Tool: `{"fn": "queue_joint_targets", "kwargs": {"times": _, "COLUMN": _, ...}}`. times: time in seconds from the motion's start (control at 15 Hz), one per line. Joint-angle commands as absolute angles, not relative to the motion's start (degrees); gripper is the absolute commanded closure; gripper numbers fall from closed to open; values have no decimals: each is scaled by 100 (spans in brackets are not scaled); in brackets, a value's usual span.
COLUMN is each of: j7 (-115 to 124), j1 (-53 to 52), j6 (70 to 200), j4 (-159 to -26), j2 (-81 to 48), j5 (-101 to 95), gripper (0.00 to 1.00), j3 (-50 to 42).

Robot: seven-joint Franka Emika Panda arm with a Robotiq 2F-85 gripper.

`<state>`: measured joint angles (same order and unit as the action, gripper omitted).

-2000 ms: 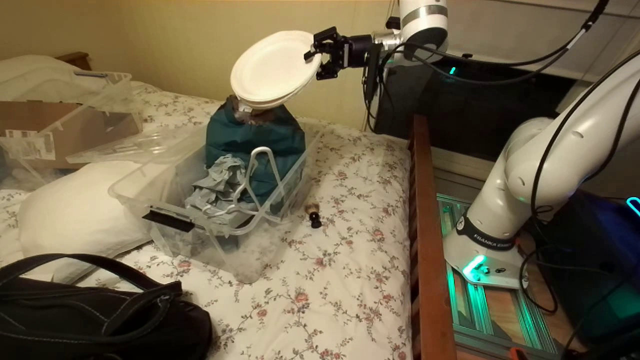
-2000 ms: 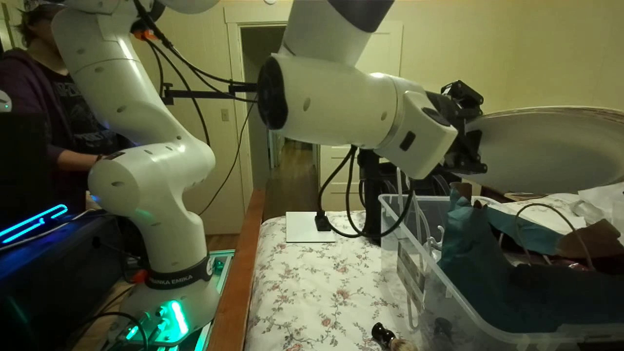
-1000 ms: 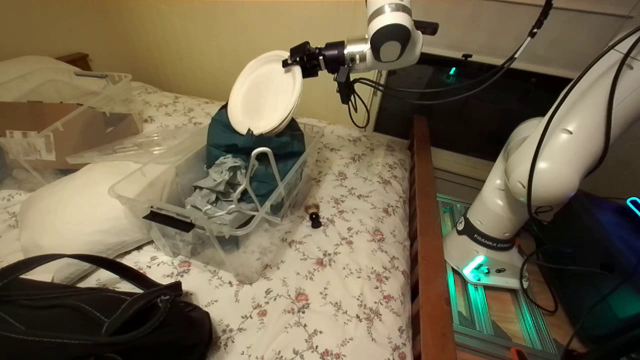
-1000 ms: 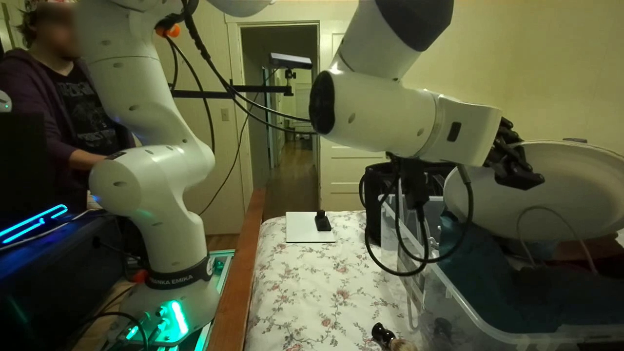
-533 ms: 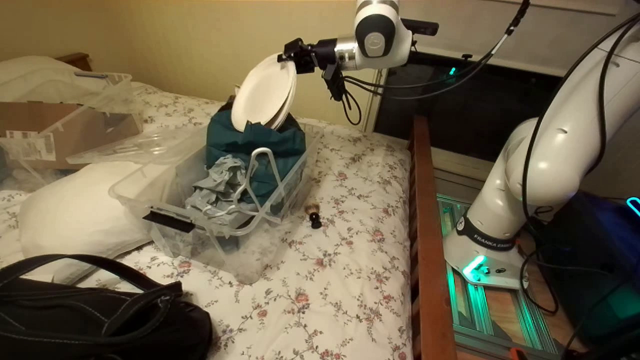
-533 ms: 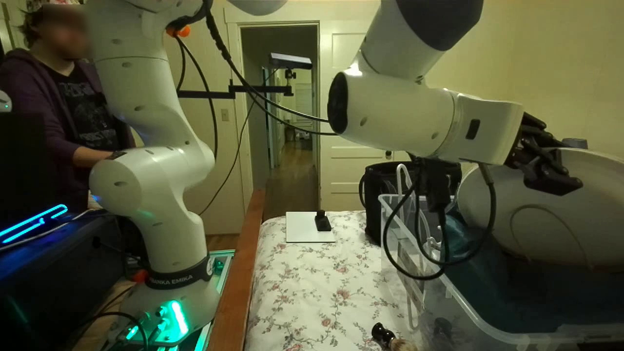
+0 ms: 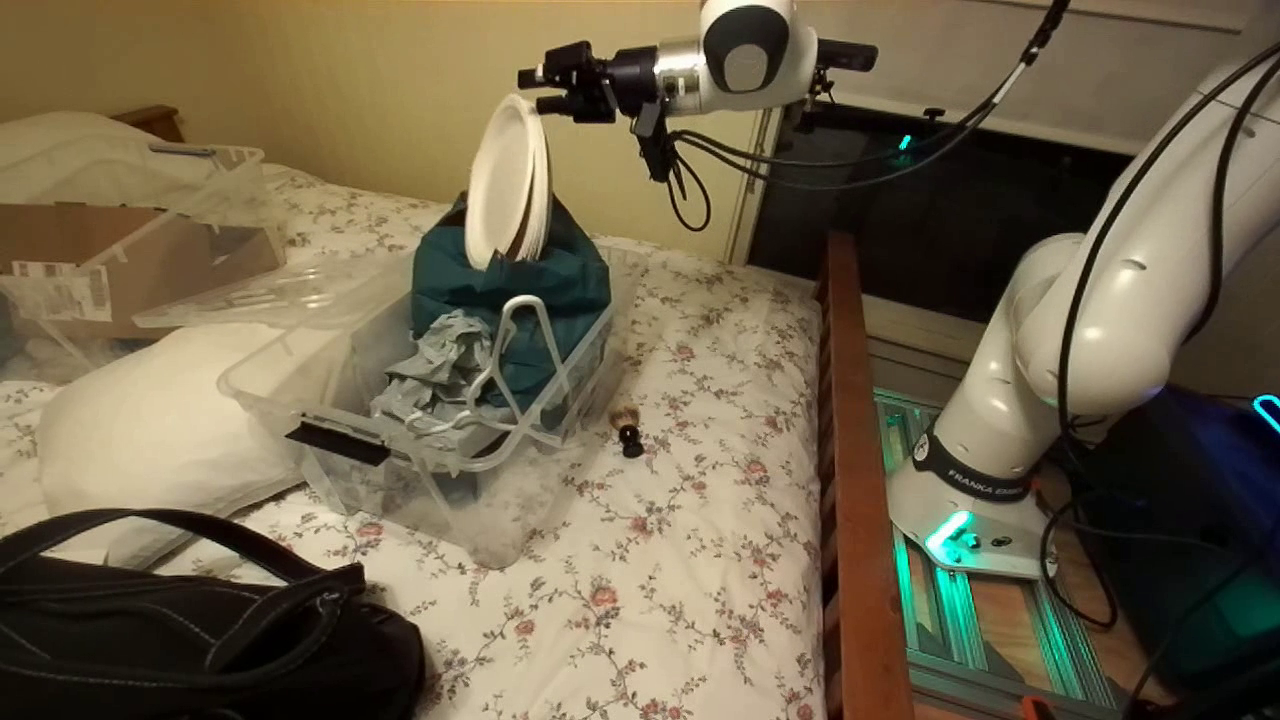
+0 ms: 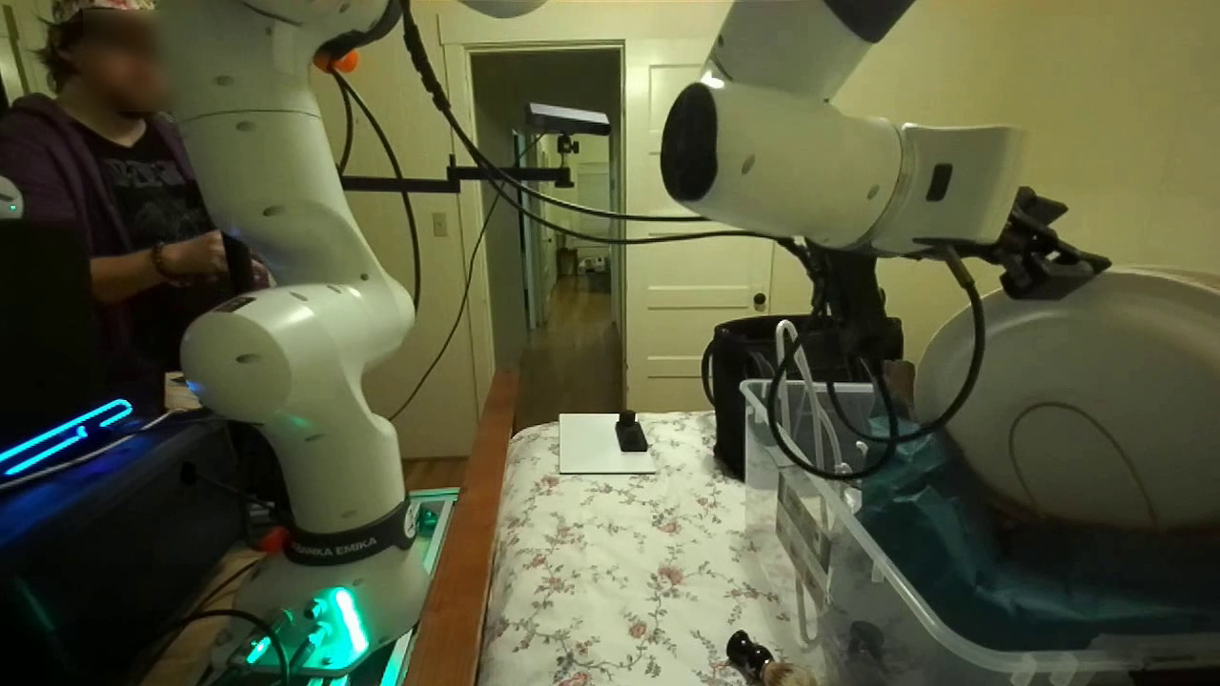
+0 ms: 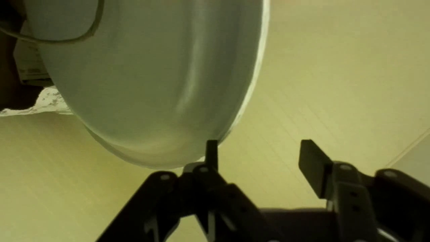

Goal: Put the plate in the green bag

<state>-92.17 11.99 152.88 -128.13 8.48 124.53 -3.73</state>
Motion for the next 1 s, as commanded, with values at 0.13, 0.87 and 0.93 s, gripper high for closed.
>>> {"fn": "queue_joint_targets", "kwargs": {"times": 0.13, "j7": -7350, "j1": 977, "j6": 15948, "j4": -13515, "j2": 1851, "j5": 10080, "gripper": 0, "j3": -305}}
{"fn": "queue_joint_targets", "kwargs": {"times": 0.87, "j7": -3365, "j1": 2730, "j6": 13930, "j4": -15636, "j2": 3576, "j5": 5083, "gripper": 0, "j3": 556}}
{"fn": "queue_joint_targets", "kwargs": {"times": 0.93, "j7": -3107, "j1": 2885, "j6": 13466, "j4": -15666, "j2": 3752, "j5": 4629, "gripper": 0, "j3": 586}}
